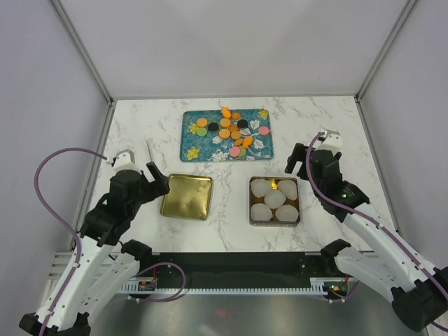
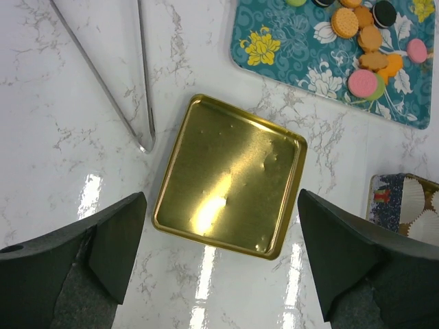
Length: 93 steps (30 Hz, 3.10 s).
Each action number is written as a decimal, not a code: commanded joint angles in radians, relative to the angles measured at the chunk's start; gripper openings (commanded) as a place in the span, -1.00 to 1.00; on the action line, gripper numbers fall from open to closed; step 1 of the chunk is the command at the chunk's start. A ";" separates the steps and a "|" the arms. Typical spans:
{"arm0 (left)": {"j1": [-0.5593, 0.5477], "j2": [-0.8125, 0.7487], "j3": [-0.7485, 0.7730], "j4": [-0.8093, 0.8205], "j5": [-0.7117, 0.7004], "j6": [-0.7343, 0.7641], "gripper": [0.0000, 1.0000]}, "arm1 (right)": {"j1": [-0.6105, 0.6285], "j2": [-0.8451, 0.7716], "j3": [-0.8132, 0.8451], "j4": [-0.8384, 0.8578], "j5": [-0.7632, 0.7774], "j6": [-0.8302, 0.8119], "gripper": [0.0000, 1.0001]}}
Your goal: Pack the cookies
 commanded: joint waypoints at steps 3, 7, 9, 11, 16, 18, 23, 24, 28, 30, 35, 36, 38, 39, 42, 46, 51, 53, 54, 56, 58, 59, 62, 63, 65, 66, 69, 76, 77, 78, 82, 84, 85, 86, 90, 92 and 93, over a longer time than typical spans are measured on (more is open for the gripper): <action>0.005 0.007 0.001 -0.008 -0.116 -0.114 0.99 | 0.000 -0.024 0.035 0.025 -0.012 -0.033 0.96; 0.005 0.048 0.006 -0.005 -0.165 -0.185 0.99 | 0.000 -0.011 0.033 0.036 -0.040 -0.050 0.96; 0.005 0.107 0.027 -0.002 -0.208 -0.213 0.99 | -0.001 0.003 0.038 0.036 -0.048 -0.059 0.96; 0.006 0.197 0.061 0.007 -0.252 -0.214 1.00 | -0.001 0.014 0.039 0.040 -0.063 -0.073 0.96; 0.113 0.409 0.135 0.033 -0.234 -0.181 0.99 | -0.001 0.016 0.032 0.055 -0.098 -0.098 0.96; 0.169 0.494 0.139 0.077 -0.145 -0.138 0.99 | -0.003 0.014 0.027 0.059 -0.107 -0.101 0.96; 0.299 0.700 0.184 0.171 -0.105 -0.052 0.99 | -0.001 0.003 0.020 0.060 -0.115 -0.102 0.96; 0.322 0.735 0.193 0.176 -0.091 -0.049 1.00 | -0.001 0.002 0.018 0.062 -0.120 -0.101 0.97; 0.402 0.898 0.219 0.249 0.002 0.003 0.99 | -0.001 -0.003 0.015 0.060 -0.140 -0.101 0.96; 0.444 0.978 0.240 0.278 0.042 0.027 0.99 | -0.001 -0.009 0.013 0.060 -0.144 -0.099 0.96; 0.468 1.062 0.268 0.323 0.070 0.050 0.99 | -0.001 -0.021 0.013 0.060 -0.155 -0.101 0.96; 0.468 1.069 0.270 0.330 0.074 0.051 0.98 | -0.001 -0.023 0.012 0.060 -0.154 -0.102 0.96; 0.470 1.076 0.277 0.334 0.087 0.051 0.97 | -0.001 -0.023 0.010 0.060 -0.155 -0.102 0.96; 0.470 1.070 0.274 0.341 0.088 0.053 0.96 | -0.001 -0.021 0.010 0.062 -0.157 -0.101 0.96; 0.470 1.037 0.251 0.373 0.094 0.051 0.94 | -0.001 -0.017 0.010 0.065 -0.163 -0.101 0.96; 0.470 1.039 0.245 0.383 0.082 0.074 0.94 | -0.003 -0.012 0.010 0.066 -0.161 -0.101 0.96; 0.470 1.101 0.270 0.366 0.082 0.070 0.94 | -0.001 -0.012 0.010 0.069 -0.166 -0.101 0.96; 0.470 1.125 0.285 0.358 0.074 0.071 0.94 | -0.001 -0.015 0.012 0.068 -0.166 -0.102 0.96; 0.471 1.133 0.291 0.352 0.070 0.071 0.94 | 0.000 -0.017 0.012 0.068 -0.167 -0.102 0.96; 0.470 1.159 0.314 0.334 0.058 0.080 0.93 | 0.000 -0.017 0.010 0.068 -0.170 -0.102 0.96; 0.470 1.174 0.332 0.328 0.045 0.085 0.90 | -0.001 -0.014 0.009 0.069 -0.175 -0.104 0.96; 0.471 1.187 0.336 0.320 0.041 0.085 0.89 | 0.000 -0.010 0.010 0.068 -0.178 -0.102 0.96; 0.470 1.214 0.346 0.312 0.031 0.096 0.83 | -0.001 -0.007 0.010 0.068 -0.184 -0.102 0.96; 0.470 1.222 0.349 0.309 0.028 0.097 0.79 | -0.001 -0.009 0.010 0.068 -0.184 -0.102 0.96; 0.470 1.234 0.354 0.311 0.031 0.105 0.62 | -0.001 -0.014 0.009 0.068 -0.186 -0.102 0.97; 0.470 1.243 0.356 0.309 0.036 0.108 0.53 | -0.001 -0.015 0.009 0.068 -0.187 -0.104 0.96; 0.467 1.247 0.362 0.308 0.074 0.111 0.22 | -0.001 -0.024 0.010 0.068 -0.200 -0.102 0.96; 0.465 1.117 0.398 0.271 0.131 0.097 0.08 | -0.001 -0.027 0.029 0.068 -0.245 -0.105 0.96; 0.465 1.098 0.403 0.263 0.131 0.097 0.08 | -0.001 -0.024 0.030 0.068 -0.250 -0.105 0.96; 0.464 1.080 0.408 0.257 0.133 0.099 0.08 | -0.001 -0.021 0.030 0.069 -0.255 -0.105 0.96; 0.448 0.963 0.399 0.232 0.131 0.112 0.09 | 0.000 -0.009 0.042 0.066 -0.259 -0.101 0.96; 0.428 0.931 0.388 0.222 0.124 0.123 0.09 | -0.001 -0.009 0.047 0.063 -0.261 -0.101 0.96; 0.416 0.920 0.389 0.220 0.119 0.129 0.09 | -0.001 -0.009 0.052 0.057 -0.259 -0.102 0.96; 0.380 0.896 0.400 0.200 0.113 0.137 0.10 | -0.001 -0.012 0.053 0.057 -0.259 -0.104 0.96; 0.294 0.836 0.426 0.174 0.076 0.155 0.10 | -0.001 -0.032 0.065 0.026 -0.252 -0.105 0.96; 0.246 0.805 0.444 0.163 0.079 0.162 0.10 | -0.001 -0.043 0.073 0.017 -0.246 -0.110 0.96; 0.234 0.799 0.454 0.156 0.085 0.165 0.10 | -0.001 -0.046 0.079 0.010 -0.246 -0.113 0.96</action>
